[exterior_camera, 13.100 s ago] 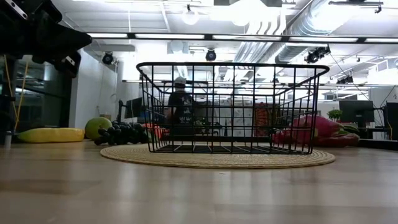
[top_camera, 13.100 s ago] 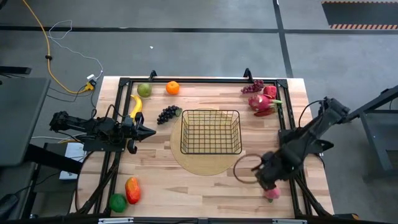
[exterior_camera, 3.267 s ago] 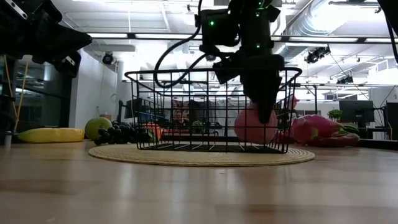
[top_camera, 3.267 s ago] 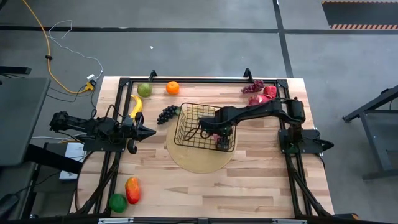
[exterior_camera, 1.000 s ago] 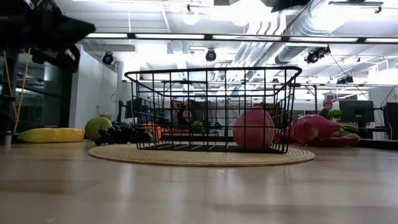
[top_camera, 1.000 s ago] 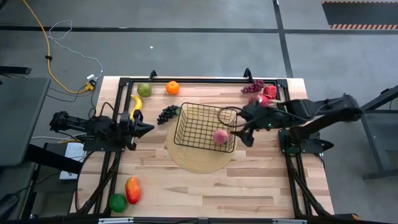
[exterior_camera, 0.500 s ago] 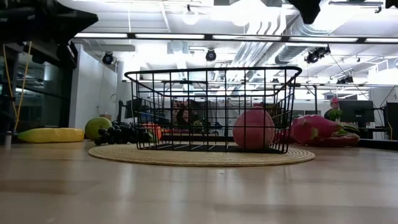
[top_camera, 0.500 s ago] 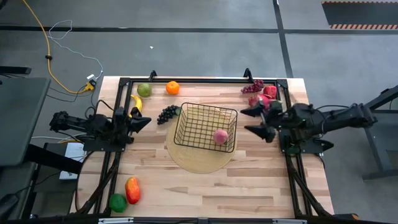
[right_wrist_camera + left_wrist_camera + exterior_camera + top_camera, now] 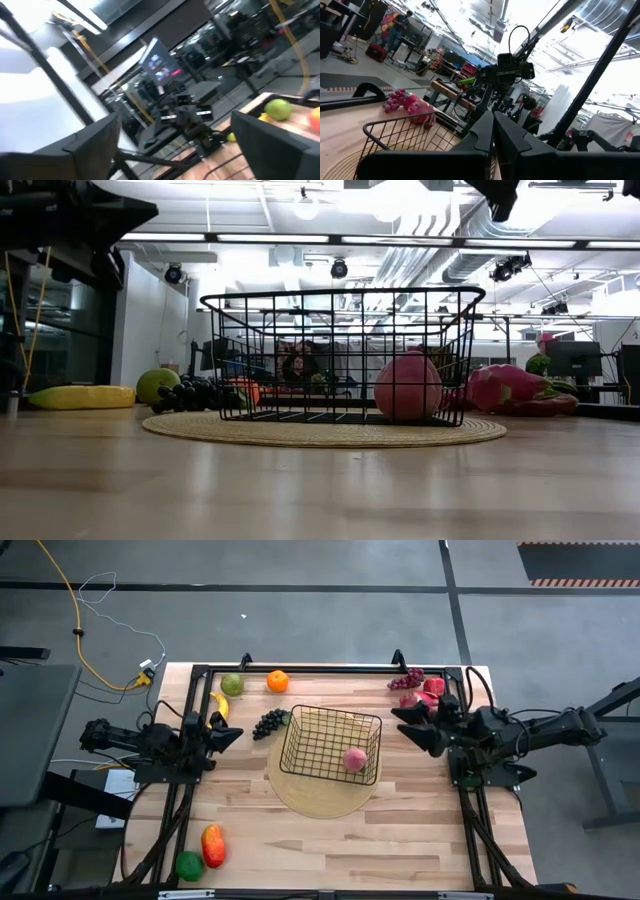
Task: Build produce basket
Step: Put the banana into the wire basket
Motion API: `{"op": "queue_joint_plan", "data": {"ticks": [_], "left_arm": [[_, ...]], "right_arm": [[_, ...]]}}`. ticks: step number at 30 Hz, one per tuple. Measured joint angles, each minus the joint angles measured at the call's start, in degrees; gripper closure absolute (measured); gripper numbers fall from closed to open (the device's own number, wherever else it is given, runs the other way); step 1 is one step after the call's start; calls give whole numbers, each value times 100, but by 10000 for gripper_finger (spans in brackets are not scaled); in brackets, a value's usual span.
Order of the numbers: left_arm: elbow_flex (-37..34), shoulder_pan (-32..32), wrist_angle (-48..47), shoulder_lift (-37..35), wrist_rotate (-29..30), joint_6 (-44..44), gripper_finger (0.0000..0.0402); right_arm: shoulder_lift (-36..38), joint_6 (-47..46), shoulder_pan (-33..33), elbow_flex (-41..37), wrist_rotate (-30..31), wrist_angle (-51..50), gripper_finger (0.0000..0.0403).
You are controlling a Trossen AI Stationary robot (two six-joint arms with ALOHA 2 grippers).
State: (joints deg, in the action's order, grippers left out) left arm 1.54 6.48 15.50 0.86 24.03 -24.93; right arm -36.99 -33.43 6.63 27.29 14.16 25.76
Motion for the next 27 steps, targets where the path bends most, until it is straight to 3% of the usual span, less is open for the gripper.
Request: {"op": "queue_joint_plan", "data": {"ticks": [4, 8, 10, 14, 18, 23, 27], "left_arm": [[0, 0, 69, 0, 0, 1, 398], [0, 0, 75, 1, 79, 2, 398], [0, 0, 75, 0, 128, 2, 398], [0, -1, 104, 1, 411, -173, 398], [256, -31, -76, 77, 859, -627, 372], [1160, -238, -952, 626, 1253, -614, 285], [2206, -499, -2370, 1406, 1527, -975, 203]], "right_arm": [[-57, 79, 0, 0, 181, -42, 163], [-85, 486, 0, 0, 180, -465, 339], [-84, 650, 0, 0, 189, -685, 383], [-84, 433, 0, 0, 414, -921, 375], [-84, 398, 0, 0, 431, -925, 398], [-84, 383, -2, 0, 514, -922, 394], [-84, 166, -2, 0, 646, -931, 401]]}}
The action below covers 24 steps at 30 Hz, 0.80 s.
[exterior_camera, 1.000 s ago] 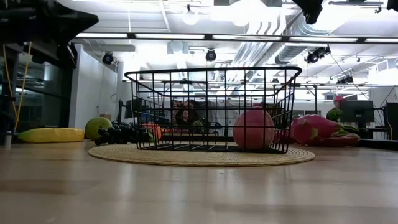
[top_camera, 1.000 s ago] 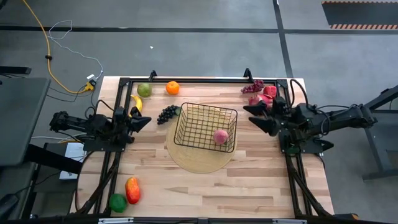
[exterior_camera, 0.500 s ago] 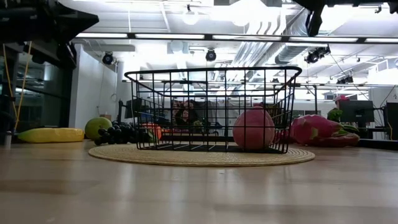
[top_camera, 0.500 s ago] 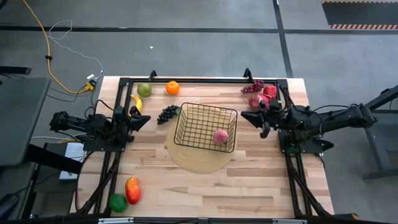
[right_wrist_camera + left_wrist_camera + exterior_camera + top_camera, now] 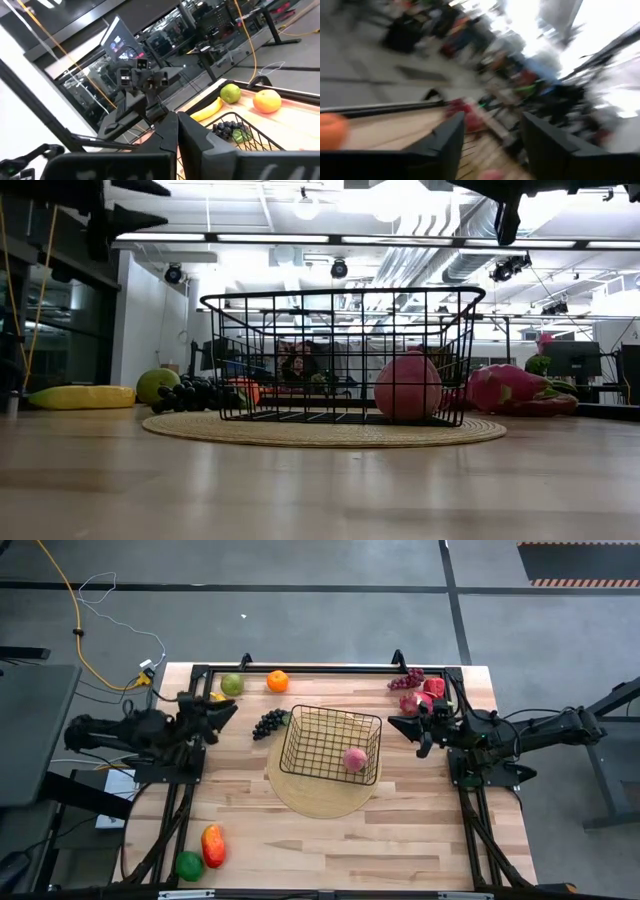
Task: Build produce basket
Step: Put the banana into the wire basket
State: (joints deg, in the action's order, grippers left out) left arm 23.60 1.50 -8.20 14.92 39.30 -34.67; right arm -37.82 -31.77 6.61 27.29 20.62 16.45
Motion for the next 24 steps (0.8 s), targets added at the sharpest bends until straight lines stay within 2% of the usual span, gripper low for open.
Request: {"op": "queue_joint_plan", "data": {"ticks": [5, 11, 15, 19, 24], "left_arm": [[1408, -437, -2365, 1281, -171, -697, 137], [2469, -1254, -4403, 2544, -630, -723, 102], [2601, -1874, -5288, 3006, -851, -990, 86], [2445, -2591, -5990, 3321, -1318, -1295, 77], [2044, -3419, -6048, 3557, -1806, -1430, 76]], "right_arm": [[0, -78, 0, 0, -1, -106, 402], [0, -81, 0, 0, -4, -129, 402], [0, -79, 0, 0, -11, -168, 402], [1, -86, 0, 0, -70, -295, 403], [1, -142, 0, 0, -135, -399, 403]]}}
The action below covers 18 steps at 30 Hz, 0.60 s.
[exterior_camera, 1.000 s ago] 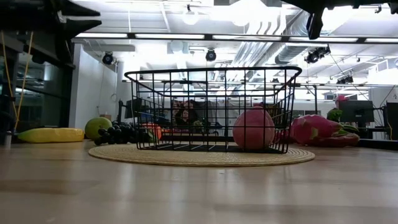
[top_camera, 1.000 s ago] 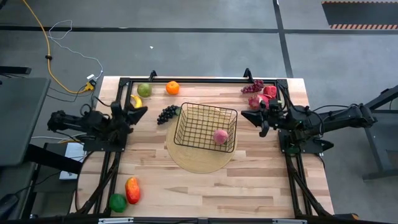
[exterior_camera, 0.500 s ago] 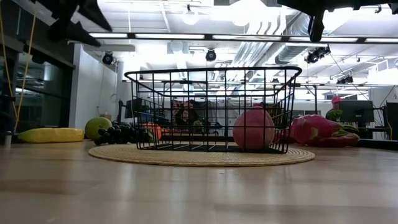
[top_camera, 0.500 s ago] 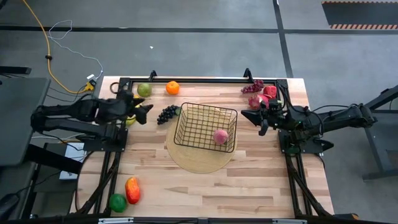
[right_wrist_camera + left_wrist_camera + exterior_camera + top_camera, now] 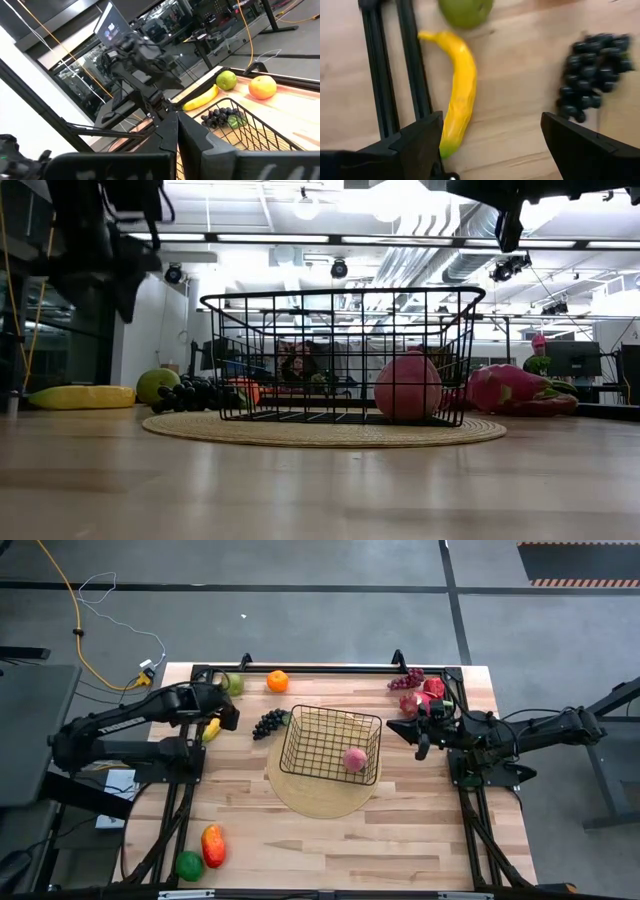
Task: Build produce basket
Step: Put the banana into the wire basket
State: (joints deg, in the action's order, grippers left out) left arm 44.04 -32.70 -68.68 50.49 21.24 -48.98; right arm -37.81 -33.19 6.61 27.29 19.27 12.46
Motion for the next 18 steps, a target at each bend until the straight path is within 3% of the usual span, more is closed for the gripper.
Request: {"op": "queue_joint_plan", "data": {"ticks": [11, 18], "left_arm": [[-860, -822, 1064, 621, -92, -16, 76], [-960, -1108, 1600, 1418, 177, 495, 76]], "right_arm": [[1, -46, 0, 0, -37, 3, 403], [1, -39, 0, 0, -37, 3, 403]]}}
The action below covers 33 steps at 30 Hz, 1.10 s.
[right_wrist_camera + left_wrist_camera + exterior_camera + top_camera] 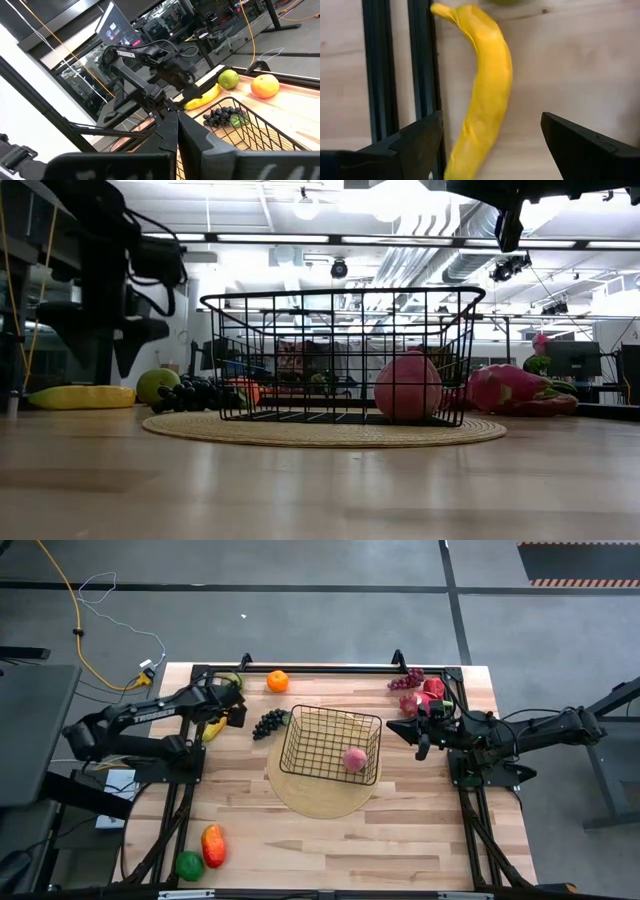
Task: Build produce basket
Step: Put the banana into the wire basket
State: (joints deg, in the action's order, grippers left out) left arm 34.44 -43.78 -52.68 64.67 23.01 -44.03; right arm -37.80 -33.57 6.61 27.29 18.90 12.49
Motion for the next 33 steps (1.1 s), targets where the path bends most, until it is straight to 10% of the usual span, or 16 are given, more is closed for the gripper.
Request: {"op": "queue_joint_plan", "data": {"ticks": [20, 33], "left_arm": [[16, -676, 796, 1639, -452, 847, 87], [12, -755, 971, 1626, -724, 1069, 273]], "right_arm": [[0, -3, 0, 2, 0, 0, 403], [0, -3, 0, 2, 2, -2, 403]]}}
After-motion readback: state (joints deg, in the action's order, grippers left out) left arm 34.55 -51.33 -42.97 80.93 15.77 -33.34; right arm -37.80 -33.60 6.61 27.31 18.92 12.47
